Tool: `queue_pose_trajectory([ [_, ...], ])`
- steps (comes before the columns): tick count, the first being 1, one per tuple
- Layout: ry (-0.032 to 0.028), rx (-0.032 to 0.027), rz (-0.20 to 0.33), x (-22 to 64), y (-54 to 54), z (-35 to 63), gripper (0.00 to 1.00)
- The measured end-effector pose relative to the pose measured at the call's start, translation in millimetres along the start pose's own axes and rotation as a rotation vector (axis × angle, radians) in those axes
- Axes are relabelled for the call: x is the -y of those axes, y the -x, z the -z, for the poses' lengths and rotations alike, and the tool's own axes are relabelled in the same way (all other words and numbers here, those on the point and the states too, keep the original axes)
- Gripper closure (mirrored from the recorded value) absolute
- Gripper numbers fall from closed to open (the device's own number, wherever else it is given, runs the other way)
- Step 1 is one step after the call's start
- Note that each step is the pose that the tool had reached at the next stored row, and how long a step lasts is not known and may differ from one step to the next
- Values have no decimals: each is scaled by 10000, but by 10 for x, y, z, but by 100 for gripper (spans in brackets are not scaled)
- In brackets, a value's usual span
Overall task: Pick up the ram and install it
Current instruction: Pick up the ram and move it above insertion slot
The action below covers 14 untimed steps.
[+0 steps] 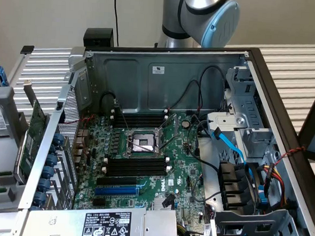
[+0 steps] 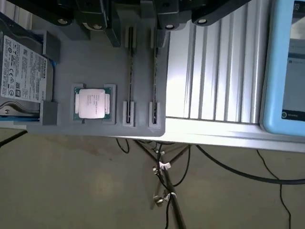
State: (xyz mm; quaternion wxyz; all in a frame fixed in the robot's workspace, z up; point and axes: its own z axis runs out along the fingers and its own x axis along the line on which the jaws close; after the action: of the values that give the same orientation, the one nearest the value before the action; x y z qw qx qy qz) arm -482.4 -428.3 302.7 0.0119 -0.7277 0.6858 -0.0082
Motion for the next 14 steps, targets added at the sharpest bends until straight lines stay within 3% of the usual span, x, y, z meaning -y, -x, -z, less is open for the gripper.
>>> queue_pose_trajectory([
  [9,2,-55,-315,26,-3,-100,58],
  [11,2,-106,-403,27,-4,-105,58],
  [14,-8,-272,-569,26,-4,-111,58],
])
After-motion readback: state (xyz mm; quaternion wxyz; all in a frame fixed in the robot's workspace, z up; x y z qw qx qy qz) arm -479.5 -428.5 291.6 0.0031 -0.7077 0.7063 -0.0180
